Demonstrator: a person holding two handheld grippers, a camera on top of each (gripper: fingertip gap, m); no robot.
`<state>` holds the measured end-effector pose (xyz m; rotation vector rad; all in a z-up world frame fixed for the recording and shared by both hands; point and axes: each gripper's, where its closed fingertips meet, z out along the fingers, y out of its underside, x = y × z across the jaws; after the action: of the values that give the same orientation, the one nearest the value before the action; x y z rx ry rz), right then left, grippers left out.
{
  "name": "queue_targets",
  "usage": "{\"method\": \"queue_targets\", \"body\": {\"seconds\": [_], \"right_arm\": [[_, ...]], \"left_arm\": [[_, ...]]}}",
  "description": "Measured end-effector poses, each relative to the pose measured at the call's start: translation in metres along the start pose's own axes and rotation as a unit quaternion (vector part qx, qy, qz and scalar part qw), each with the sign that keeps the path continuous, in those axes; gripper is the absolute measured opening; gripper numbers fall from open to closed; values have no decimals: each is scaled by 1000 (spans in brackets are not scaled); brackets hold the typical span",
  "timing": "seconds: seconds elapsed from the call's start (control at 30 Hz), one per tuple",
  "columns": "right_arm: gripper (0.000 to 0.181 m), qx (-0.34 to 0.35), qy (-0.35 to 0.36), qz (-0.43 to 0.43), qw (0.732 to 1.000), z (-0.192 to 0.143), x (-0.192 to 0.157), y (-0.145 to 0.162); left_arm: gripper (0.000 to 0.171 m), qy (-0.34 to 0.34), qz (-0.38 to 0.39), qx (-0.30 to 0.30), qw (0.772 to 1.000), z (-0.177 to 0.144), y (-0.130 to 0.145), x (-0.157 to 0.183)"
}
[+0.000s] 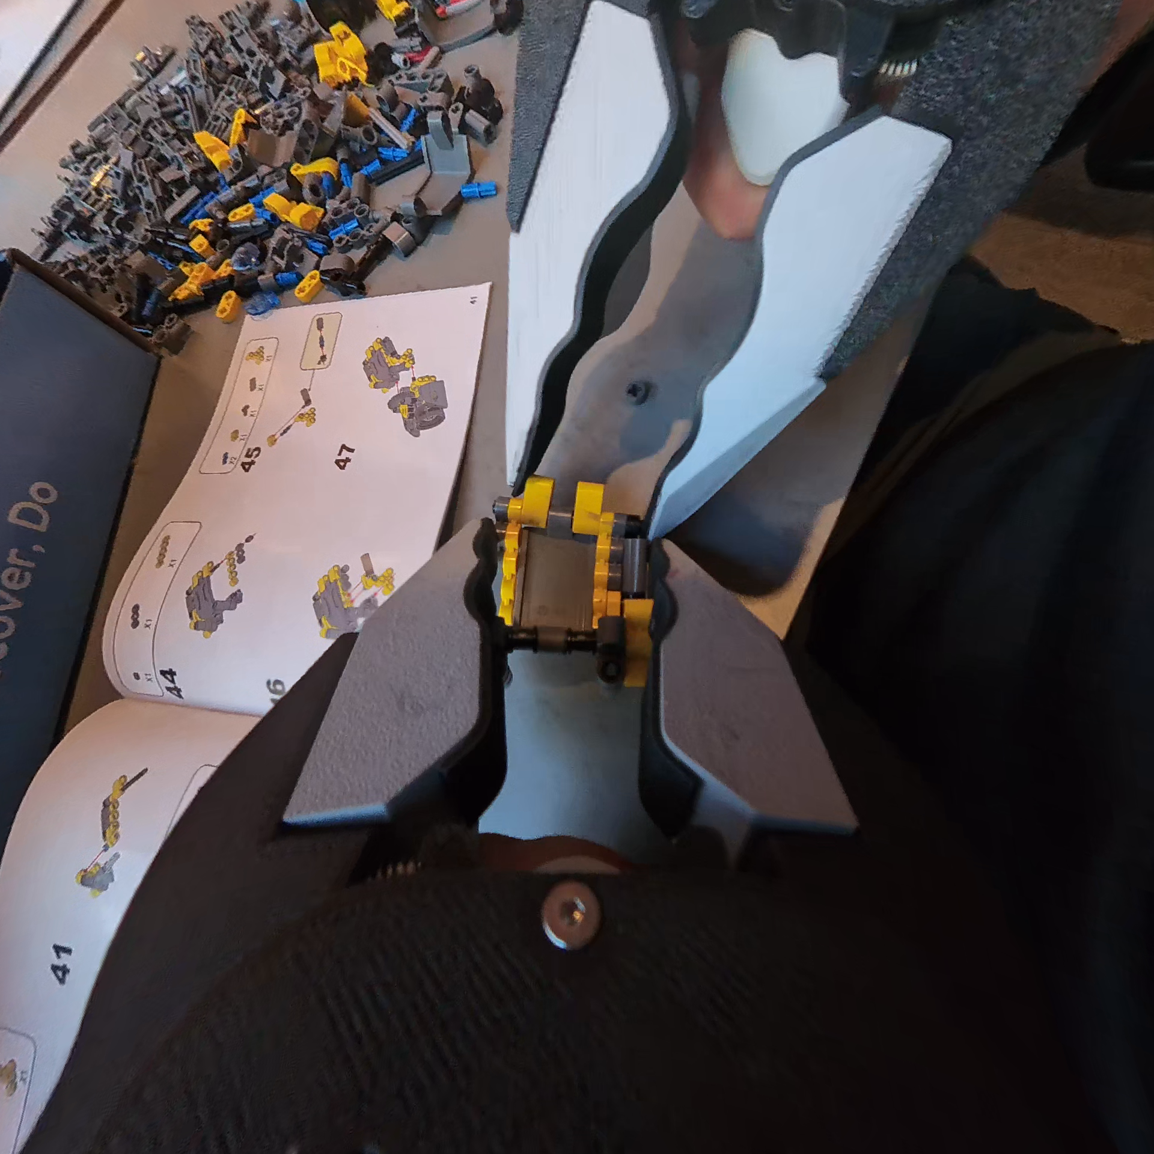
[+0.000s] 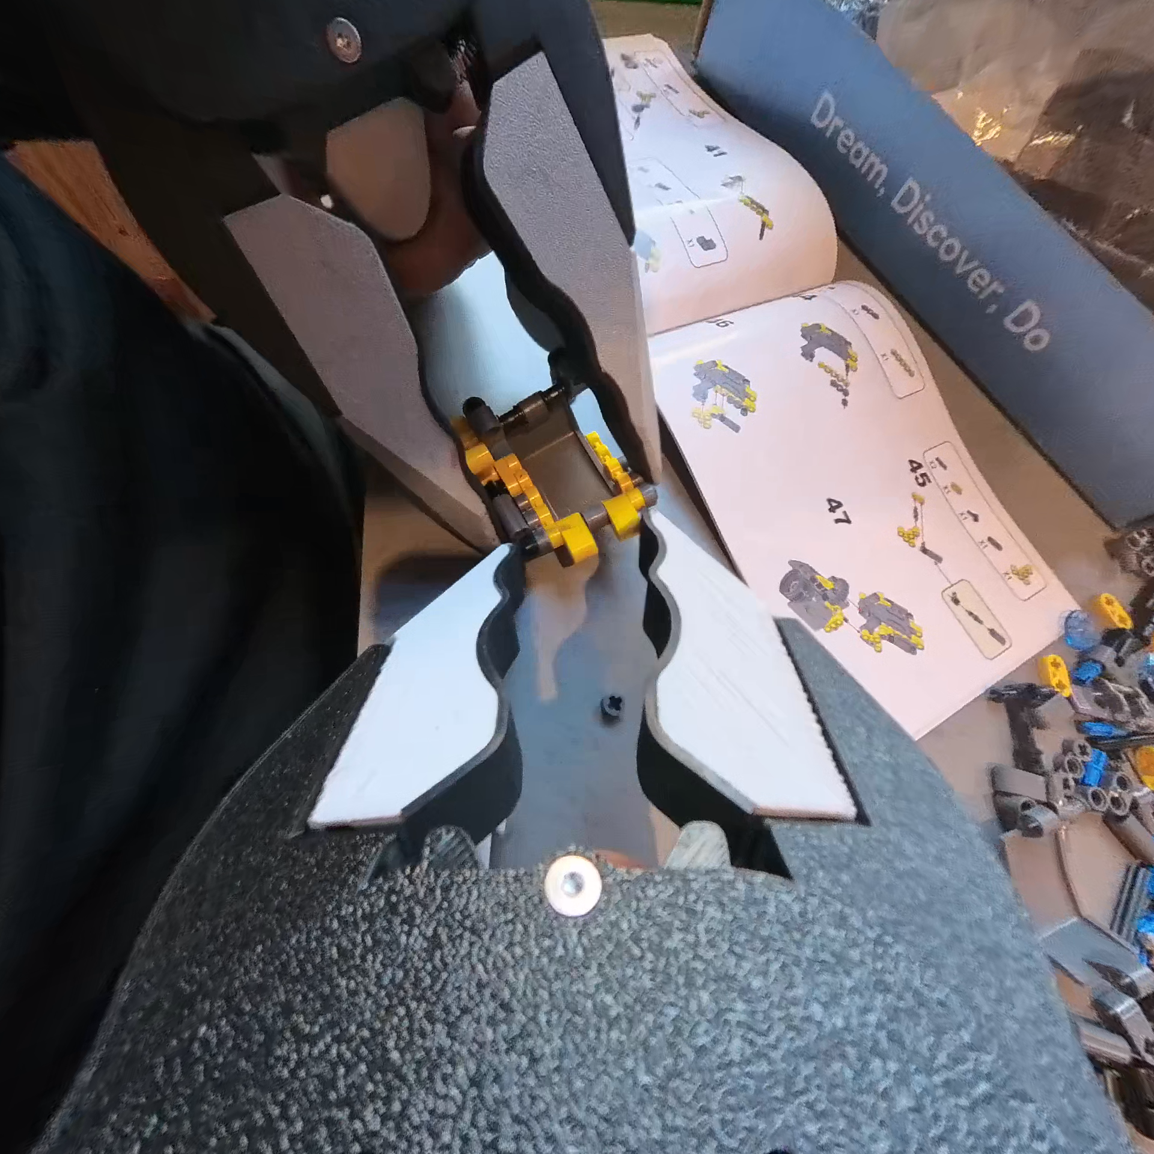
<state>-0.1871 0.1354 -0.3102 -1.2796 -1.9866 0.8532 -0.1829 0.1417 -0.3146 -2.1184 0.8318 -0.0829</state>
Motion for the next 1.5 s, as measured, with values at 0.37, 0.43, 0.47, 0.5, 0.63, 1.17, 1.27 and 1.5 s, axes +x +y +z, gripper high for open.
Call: {"method": "queue_targets", "body": {"seconds": [0.37, 0.43, 0.47, 0.5, 0.63, 1.17, 1.27, 1.5], "right_arm": [[38, -26, -60, 8, 998, 1, -3, 10], [38, -25, -57, 2, 998, 0, -3, 11], [38, -25, -56, 1, 998, 0, -2, 11], [38, -26, -54, 0, 998, 0, -2, 12], [36, -27, -54, 2, 998, -2, -2, 13], [30, -18, -37, 14, 999, -6, 2, 13], [27, -19, -33, 6, 999, -6, 0, 12], [18, -21, 17, -23, 999, -8, -1, 12]], "left_arm": [[44, 31, 0, -2, 1000, 0, 4, 4], [44, 27, 5, -1, 1000, 0, 4, 4], [45, 29, 3, 0, 1000, 1, 4, 5], [45, 32, -1, -1, 999, 1, 4, 5], [45, 45, -15, -3, 999, 2, 4, 5], [45, 42, -31, -7, 999, 5, 4, 2], [45, 42, -32, -7, 999, 5, 4, 2], [46, 27, -30, -8, 999, 5, 4, 0]]}}
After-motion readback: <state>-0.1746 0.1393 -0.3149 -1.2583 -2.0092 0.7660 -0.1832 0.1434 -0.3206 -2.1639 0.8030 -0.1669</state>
